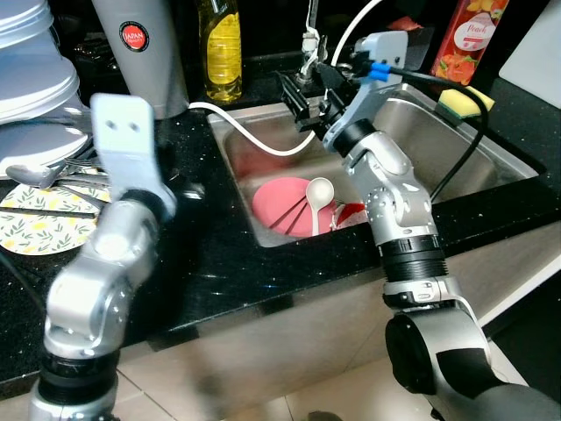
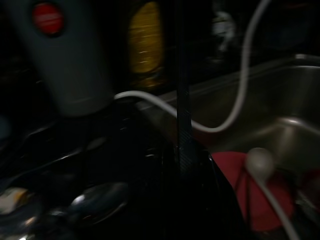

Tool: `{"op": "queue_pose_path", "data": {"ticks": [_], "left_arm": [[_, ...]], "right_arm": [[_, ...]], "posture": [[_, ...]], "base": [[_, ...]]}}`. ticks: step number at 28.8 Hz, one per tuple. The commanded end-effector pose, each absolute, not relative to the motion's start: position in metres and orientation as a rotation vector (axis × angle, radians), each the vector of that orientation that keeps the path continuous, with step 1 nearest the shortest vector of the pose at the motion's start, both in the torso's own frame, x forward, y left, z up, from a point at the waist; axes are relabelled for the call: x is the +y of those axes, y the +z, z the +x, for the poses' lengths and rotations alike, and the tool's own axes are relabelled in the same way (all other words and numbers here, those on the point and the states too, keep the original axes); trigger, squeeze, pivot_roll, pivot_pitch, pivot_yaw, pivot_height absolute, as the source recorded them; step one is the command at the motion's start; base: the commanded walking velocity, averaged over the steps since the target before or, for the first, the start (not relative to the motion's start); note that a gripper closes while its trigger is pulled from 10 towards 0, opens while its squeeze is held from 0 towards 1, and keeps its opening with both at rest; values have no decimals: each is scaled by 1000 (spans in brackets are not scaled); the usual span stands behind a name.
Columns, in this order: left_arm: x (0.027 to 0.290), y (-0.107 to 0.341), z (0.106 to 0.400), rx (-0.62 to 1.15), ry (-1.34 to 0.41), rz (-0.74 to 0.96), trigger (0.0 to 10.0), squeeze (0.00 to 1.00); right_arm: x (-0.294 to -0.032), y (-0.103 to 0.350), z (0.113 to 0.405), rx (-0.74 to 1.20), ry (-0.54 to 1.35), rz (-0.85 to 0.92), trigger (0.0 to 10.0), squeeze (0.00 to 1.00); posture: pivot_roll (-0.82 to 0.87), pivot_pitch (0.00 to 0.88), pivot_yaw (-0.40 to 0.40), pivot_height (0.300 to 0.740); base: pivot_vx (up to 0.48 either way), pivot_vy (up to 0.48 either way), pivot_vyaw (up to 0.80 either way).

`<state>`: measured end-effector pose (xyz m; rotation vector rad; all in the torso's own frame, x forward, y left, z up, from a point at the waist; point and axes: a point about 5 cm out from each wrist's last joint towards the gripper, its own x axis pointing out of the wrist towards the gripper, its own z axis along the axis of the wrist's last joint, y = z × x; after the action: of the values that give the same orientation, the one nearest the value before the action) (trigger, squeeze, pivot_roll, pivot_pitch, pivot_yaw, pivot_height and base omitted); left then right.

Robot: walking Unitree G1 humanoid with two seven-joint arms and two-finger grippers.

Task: Kitchen organization

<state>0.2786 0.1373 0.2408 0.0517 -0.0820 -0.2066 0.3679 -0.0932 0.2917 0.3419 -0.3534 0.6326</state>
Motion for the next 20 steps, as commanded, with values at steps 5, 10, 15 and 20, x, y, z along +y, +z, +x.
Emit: {"op": "queue_pose_path", "data": {"ticks": [5,10,15,20], "left_arm": [[130,256,272,-173,-418,109,10000,0],[121,266,264,-237,-552,71,10000,0],[117,273,256,-273,-643,30,10000,0],[116,269,256,-257,-677,43,10000,0]], "right_arm": [[-82,306,337,-298,1043,658,10000,0],[-88,306,339,-250,1041,739,10000,0],[-95,303,344,-207,1006,792,10000,0],[-98,303,344,-202,994,803,10000,0]], "posture": [[17,20,9,740],[5,18,5,740],[-1,15,10,740],[-7,11,17,740]], "base": [[0,0,0],[0,0,0],[0,0,0],[0,0,0]]}}
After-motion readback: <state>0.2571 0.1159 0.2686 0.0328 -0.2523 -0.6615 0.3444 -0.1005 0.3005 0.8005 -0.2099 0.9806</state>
